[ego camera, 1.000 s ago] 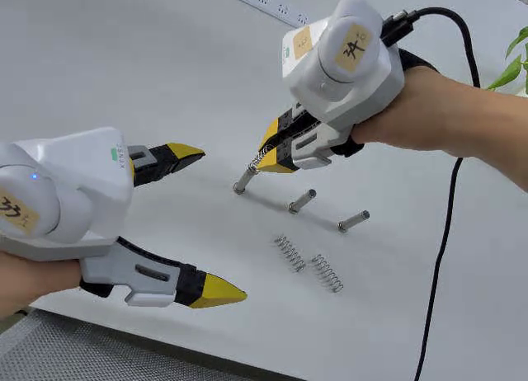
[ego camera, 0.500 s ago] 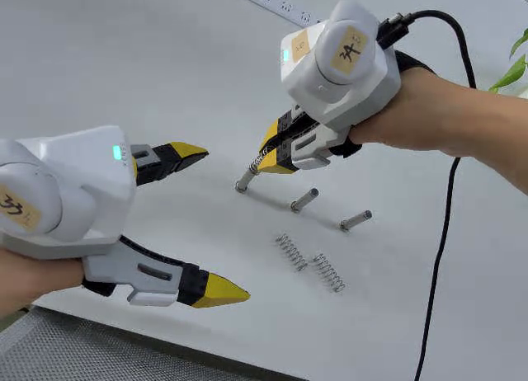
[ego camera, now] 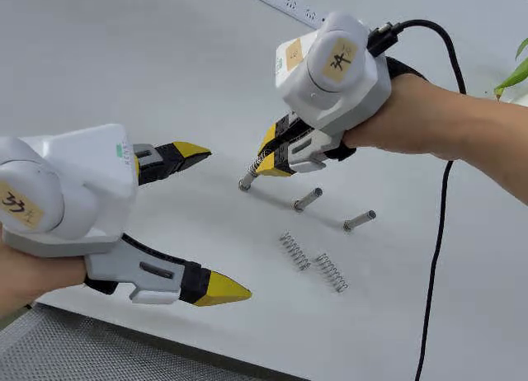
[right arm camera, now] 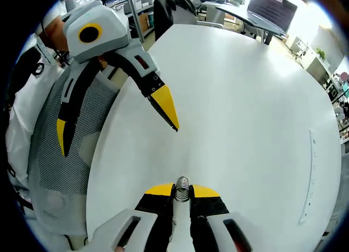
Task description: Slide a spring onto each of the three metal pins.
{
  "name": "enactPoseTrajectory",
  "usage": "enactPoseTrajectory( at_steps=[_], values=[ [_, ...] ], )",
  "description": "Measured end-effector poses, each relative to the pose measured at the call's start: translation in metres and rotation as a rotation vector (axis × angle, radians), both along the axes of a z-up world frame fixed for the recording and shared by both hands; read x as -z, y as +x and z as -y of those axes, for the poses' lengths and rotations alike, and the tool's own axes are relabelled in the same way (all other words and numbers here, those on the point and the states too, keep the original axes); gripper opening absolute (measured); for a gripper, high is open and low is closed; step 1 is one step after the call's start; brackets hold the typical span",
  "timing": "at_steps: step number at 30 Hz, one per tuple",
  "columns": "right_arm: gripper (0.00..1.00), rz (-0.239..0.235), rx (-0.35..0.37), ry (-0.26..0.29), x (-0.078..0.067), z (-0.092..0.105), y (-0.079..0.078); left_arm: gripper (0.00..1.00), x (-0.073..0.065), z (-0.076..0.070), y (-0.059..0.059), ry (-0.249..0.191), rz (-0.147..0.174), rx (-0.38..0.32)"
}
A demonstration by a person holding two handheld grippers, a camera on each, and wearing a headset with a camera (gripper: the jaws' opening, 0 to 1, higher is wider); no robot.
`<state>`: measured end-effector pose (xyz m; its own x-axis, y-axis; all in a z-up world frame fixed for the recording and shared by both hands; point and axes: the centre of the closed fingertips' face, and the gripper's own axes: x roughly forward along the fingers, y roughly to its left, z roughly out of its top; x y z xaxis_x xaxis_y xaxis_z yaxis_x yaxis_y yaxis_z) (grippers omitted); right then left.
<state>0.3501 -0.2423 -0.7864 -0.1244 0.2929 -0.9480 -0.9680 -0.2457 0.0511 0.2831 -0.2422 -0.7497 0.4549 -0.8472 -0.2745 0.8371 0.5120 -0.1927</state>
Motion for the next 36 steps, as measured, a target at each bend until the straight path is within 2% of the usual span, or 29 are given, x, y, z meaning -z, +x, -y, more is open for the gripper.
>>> enactPoseTrajectory(
  at_steps=[36],
  values=[
    [0.07, 0.005, -0.052, -0.048, 0.037, -0.002, 0.004, 0.96, 0.002, -0.006, -0.002, -0.008, -0.010, -0.001]
  ],
)
